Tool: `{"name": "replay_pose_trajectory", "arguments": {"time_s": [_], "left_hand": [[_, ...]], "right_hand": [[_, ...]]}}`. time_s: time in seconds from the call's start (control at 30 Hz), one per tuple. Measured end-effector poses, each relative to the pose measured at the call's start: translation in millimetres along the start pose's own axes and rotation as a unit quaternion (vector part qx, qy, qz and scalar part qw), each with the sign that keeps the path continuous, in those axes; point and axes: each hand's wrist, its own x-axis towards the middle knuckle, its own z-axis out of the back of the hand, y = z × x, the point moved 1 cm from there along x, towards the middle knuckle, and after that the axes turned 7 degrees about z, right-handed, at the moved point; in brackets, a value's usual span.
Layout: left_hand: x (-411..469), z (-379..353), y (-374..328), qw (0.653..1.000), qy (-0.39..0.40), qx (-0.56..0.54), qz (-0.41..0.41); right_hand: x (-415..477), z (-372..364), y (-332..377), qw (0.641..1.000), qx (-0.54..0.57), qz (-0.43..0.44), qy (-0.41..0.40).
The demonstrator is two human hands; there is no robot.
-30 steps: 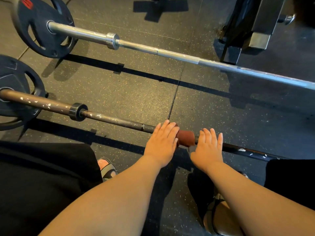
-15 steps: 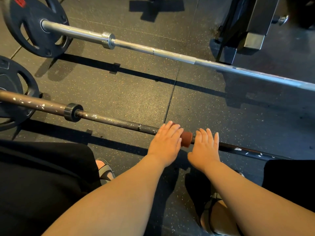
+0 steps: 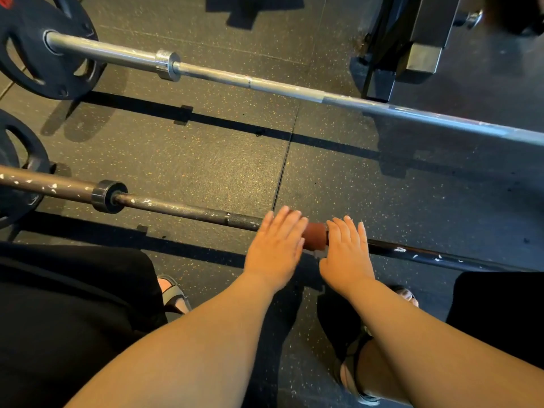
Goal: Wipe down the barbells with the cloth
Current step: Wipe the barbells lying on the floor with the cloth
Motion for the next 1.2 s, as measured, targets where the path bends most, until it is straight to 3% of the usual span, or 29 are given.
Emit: {"name": "replay_pose_trajectory", "arguments": {"time_s": [0.13, 0.2, 0.37, 0.43, 0.67, 0.83, 0.9, 0.97, 1.1, 1.2], "left_hand": [[1, 15, 31, 0.971, -0.028, -0.045, 0.234], [2, 16, 26, 0.975, -0.010, -0.051, 0.215], [-1, -1, -20, 0.998, 0.049, -0.035, -0.013], [-1, -6, -26, 0.998, 0.048, -0.002, -0.043], [1, 4, -4, 0.993, 0.036, 0.008, 0.115], [6, 0, -23, 0.997, 0.054, 0.002, -0.055], [5, 0, -15, 0.997, 0.041, 0.008, -0.072], [1, 3, 3, 0.998, 0.029, 0.040, -0.032], [-2, 10, 36, 0.986, 0.046, 0.030, 0.156], [-1, 9, 21, 0.987, 0.050, 0.019, 0.153]], "right_hand": [[-3, 0, -5, 1.000, 0.009, 0.014, -0.017], [-2, 0, -6, 1.000, -0.002, 0.023, -0.016], [1, 0, -7, 1.000, 0.012, 0.026, -0.011], [0, -1, -7, 0.999, 0.024, 0.020, -0.021], [2, -2, -6, 1.000, 0.011, 0.019, -0.011], [2, -4, -5, 0.999, 0.013, 0.010, -0.030], [2, -4, -4, 1.000, 0.013, 0.004, -0.025], [2, -2, -3, 1.000, 0.012, 0.004, -0.010], [3, -1, -2, 1.000, 0.010, 0.001, 0.003], [4, -1, 0, 1.000, 0.010, -0.004, 0.002]]}}
